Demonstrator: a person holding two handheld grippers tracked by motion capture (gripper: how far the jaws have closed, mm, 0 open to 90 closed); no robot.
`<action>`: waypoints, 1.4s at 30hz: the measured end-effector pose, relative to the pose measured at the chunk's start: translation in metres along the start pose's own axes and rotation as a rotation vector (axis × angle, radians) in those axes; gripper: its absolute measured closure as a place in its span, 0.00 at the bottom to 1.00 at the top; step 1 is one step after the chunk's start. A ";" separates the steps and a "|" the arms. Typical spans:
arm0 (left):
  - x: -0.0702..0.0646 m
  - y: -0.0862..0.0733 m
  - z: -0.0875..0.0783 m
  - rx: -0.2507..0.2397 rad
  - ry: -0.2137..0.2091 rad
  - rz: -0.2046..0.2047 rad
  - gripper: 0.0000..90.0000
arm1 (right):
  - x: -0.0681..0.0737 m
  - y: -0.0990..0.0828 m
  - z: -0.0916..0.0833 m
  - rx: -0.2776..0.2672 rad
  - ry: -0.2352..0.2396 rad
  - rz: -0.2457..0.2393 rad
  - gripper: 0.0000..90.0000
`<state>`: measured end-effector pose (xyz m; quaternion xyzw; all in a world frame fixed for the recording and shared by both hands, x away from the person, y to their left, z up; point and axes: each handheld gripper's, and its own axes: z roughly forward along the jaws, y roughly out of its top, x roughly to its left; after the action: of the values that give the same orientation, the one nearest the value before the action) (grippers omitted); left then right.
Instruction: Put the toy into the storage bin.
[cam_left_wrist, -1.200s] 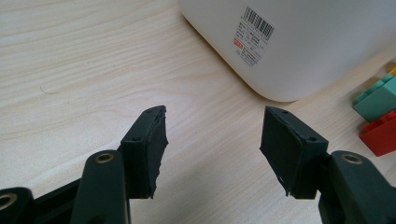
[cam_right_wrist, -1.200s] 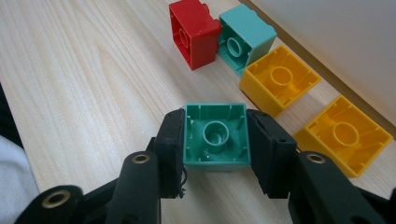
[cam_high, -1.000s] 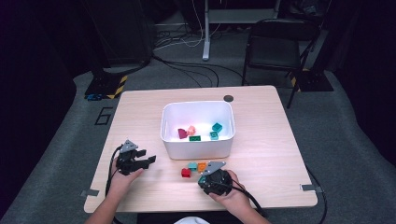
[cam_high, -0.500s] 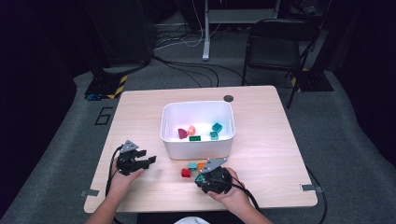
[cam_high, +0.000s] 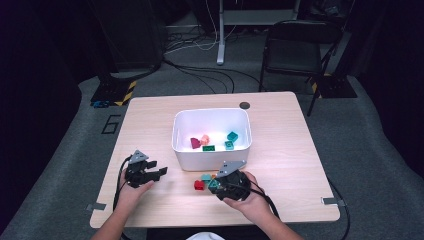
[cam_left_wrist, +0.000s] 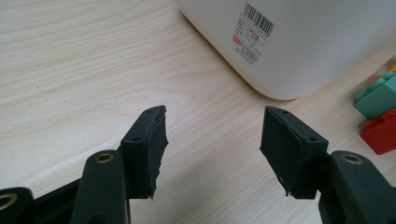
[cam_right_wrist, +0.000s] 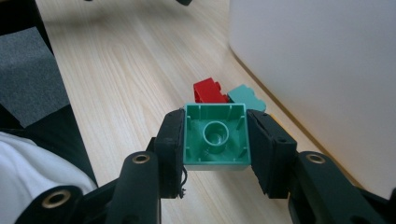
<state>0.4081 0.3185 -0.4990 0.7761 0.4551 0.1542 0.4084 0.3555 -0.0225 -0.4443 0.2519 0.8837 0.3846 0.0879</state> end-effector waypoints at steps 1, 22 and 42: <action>0.000 0.000 0.000 0.001 0.000 0.001 0.45 | -0.001 0.002 -0.002 0.000 0.004 0.000 0.65; 0.000 0.000 0.001 -0.001 0.003 -0.003 0.45 | -0.013 0.055 -0.049 -0.045 -0.012 -0.050 0.65; 0.001 0.000 0.000 0.003 0.002 -0.002 0.45 | -0.034 0.106 -0.076 -0.041 -0.051 -0.087 0.65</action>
<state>0.4085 0.3189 -0.4993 0.7761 0.4565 0.1540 0.4069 0.3980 -0.0273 -0.3165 0.2210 0.8833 0.3917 0.1324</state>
